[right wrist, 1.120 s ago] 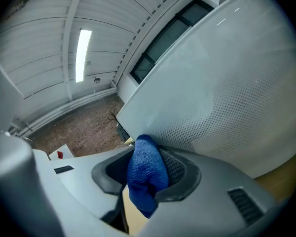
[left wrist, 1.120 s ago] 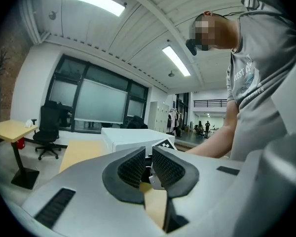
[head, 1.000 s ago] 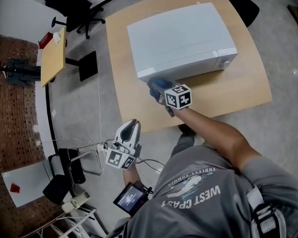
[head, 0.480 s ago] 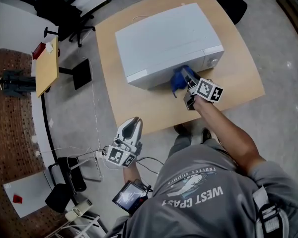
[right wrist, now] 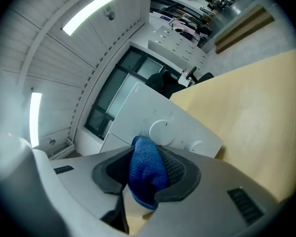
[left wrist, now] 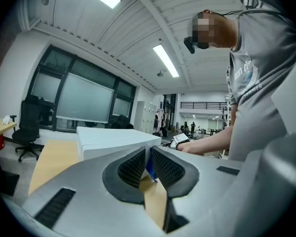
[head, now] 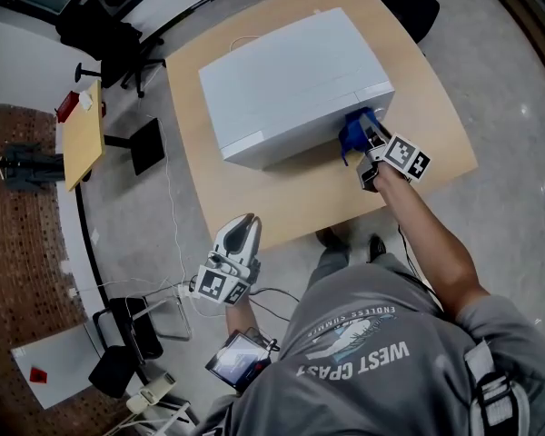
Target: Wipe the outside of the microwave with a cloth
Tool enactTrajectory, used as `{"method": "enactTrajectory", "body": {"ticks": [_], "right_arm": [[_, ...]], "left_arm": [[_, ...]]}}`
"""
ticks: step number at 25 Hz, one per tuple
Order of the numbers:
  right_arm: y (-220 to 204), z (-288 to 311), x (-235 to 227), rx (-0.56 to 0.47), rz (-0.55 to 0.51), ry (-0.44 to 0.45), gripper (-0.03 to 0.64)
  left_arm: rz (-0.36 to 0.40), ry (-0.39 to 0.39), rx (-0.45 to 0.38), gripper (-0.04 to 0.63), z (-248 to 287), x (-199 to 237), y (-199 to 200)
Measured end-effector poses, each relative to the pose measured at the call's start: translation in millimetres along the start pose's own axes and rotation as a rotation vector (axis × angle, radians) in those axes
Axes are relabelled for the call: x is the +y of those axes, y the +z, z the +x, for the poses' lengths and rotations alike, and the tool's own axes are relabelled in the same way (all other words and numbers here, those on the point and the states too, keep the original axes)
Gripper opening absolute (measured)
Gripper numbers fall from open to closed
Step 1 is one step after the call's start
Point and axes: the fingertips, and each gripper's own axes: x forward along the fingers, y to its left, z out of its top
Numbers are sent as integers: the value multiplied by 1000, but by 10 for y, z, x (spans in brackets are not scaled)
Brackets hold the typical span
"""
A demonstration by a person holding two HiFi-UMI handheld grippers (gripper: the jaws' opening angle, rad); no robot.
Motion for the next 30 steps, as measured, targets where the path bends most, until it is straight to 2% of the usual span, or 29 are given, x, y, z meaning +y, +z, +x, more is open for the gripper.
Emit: {"method": "enactTrajectory", "body": {"ticks": [13, 17, 20, 22, 24, 27, 30], "right_arm": [[46, -3, 59, 13, 26, 18, 130], [150, -244, 424, 18, -59, 79, 129], [528, -422, 895, -44, -238, 157, 129], [765, -508, 1284, -107, -429, 213, 129], [1094, -409, 1571, -175, -645, 231, 129], [1681, 242, 1734, -186, -959, 171, 130], [1738, 935, 1587, -58, -1222, 79, 130]], "left_arm": [[0, -5, -10, 58, 54, 26, 8], [2, -9, -27, 58, 60, 42, 17], [0, -11, -43, 58, 93, 107, 52], [-1, -15, -51, 60, -64, 123, 9], [-5, -21, -58, 58, -189, 117, -43], [-14, -28, -60, 60, -75, 147, 5], [-19, -37, -59, 60, -54, 183, 19]]}}
